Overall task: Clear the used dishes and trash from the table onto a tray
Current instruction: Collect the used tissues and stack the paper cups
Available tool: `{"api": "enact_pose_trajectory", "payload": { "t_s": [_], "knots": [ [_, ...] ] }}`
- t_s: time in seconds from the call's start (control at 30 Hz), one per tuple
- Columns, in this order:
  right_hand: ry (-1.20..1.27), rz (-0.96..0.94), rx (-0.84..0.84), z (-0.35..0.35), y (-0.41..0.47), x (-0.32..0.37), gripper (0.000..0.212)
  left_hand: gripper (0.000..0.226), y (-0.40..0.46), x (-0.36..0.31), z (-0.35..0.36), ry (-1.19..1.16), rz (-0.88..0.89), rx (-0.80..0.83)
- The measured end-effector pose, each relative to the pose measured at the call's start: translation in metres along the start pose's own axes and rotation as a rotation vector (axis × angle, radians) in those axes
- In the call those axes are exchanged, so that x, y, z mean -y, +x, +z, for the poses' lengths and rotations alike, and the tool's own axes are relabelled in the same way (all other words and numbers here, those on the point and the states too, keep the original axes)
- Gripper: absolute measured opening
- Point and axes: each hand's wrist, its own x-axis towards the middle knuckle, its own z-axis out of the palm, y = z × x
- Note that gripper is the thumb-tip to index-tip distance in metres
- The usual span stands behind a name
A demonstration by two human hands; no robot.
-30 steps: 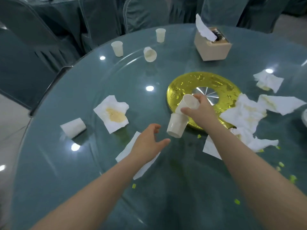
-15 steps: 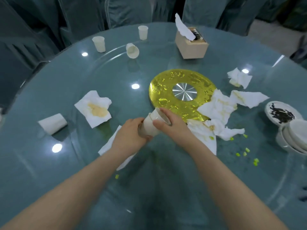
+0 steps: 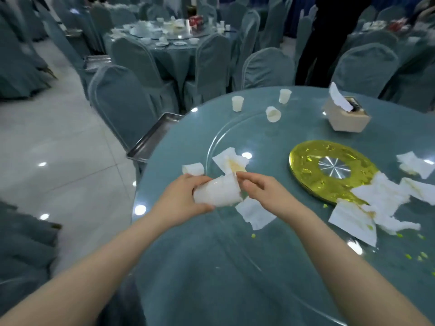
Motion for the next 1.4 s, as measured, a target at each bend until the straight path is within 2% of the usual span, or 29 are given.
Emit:
{"api": "enact_pose_trajectory", "payload": {
  "t_s": [0.13,0.27,0.43,0.53,0.7,0.8,0.9,1.07,1.4],
  "knots": [
    [0.009,-0.043,0.043,0.066,0.0,0.049,0.024,0.058,-0.078,0.041,-0.064,0.012,-0.085,-0.137],
    [-0.044,-0.087,0.14,0.14,-0.014,0.085,0.039,0.054,-0.173,0.079,-0.116,-0.039,-0.238,-0.309],
    [-0.015,-0.115,0.224,0.246,-0.054,0.113,0.029,0.053,-0.31,0.128,-0.169,-0.13,-0.351,-0.495],
    [-0.015,-0.17,0.221,0.308,-0.082,0.129,0.031,0.048,-0.393,0.155,-0.194,-0.187,-0.402,-0.621],
    [0.013,-0.252,0.195,0.392,-0.113,0.155,0.033,0.052,-0.491,0.193,-0.223,-0.241,-0.466,-0.738],
    [0.017,-0.253,0.213,0.435,-0.125,0.165,0.034,0.051,-0.529,0.21,-0.234,-0.27,-0.499,-0.748],
    [-0.034,-0.255,0.256,0.467,-0.128,0.175,0.035,0.05,-0.551,0.23,-0.251,-0.291,-0.517,-0.757],
    [-0.05,-0.268,0.226,0.495,-0.109,0.192,0.037,0.048,-0.549,0.273,-0.275,-0.331,-0.518,-0.778],
    [-0.035,-0.243,0.14,0.552,0.03,0.199,0.037,0.052,-0.445,0.389,-0.334,-0.348,-0.485,-0.662]
  ]
}}
